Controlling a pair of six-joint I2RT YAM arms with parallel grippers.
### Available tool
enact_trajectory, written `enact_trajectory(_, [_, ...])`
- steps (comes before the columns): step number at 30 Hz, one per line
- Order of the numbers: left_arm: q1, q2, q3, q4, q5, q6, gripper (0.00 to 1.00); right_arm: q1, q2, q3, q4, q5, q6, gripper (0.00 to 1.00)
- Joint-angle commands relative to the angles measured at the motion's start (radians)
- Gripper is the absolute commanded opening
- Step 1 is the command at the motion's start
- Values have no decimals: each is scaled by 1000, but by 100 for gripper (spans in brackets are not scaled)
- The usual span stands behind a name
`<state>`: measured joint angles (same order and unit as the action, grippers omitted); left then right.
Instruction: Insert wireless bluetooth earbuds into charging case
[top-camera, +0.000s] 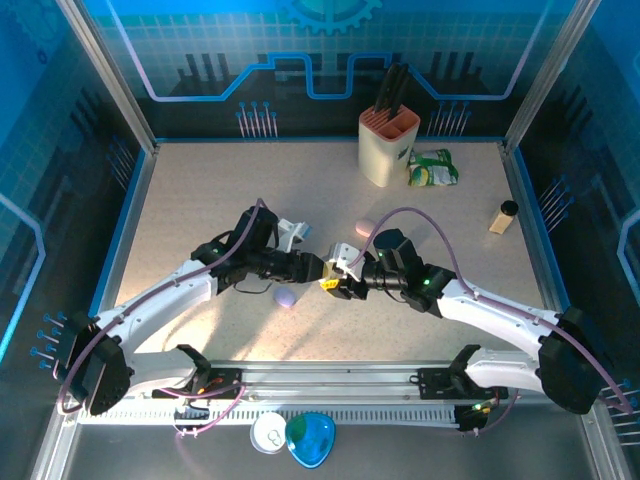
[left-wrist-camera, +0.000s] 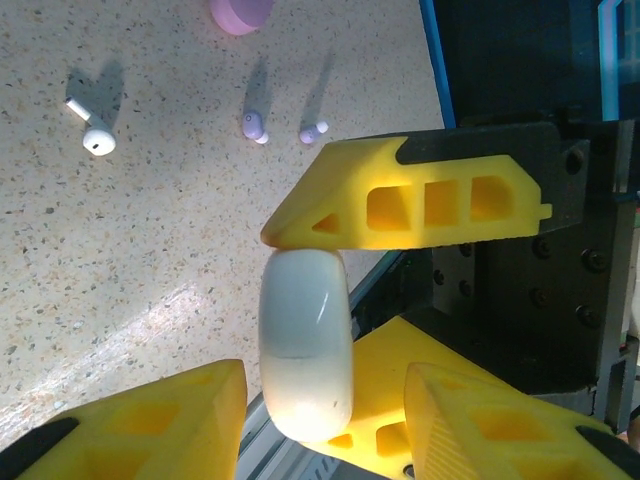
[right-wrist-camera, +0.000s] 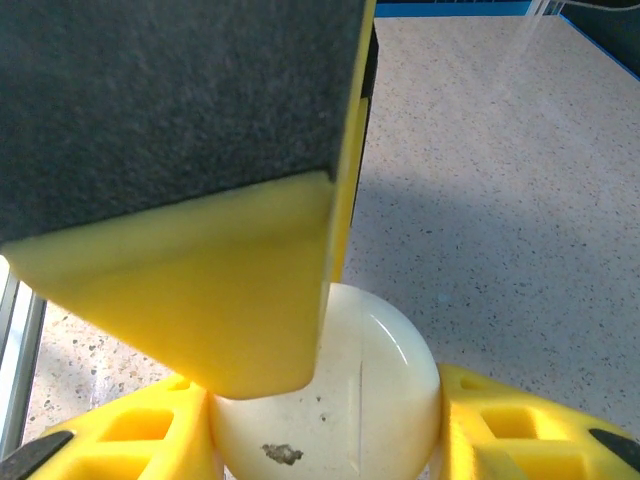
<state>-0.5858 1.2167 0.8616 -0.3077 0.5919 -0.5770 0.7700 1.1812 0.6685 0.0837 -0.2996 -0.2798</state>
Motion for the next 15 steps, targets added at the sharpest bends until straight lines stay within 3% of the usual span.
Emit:
enact_trajectory(1, [-9, 7, -9, 19, 12, 8, 42, -12, -20, 27, 30, -19, 9, 48])
enact_trajectory(9, [-19, 29, 5, -15, 6, 38, 30, -19, -22, 26, 33, -21, 17, 48])
enact_trajectory(12, [-20, 17, -4, -1, 2, 48, 19, -20, -25, 28, 34, -18, 22, 49])
enact_trajectory(15, [-20, 1, -12, 20, -13, 68, 18, -24, -41, 28, 32, -20, 31, 61])
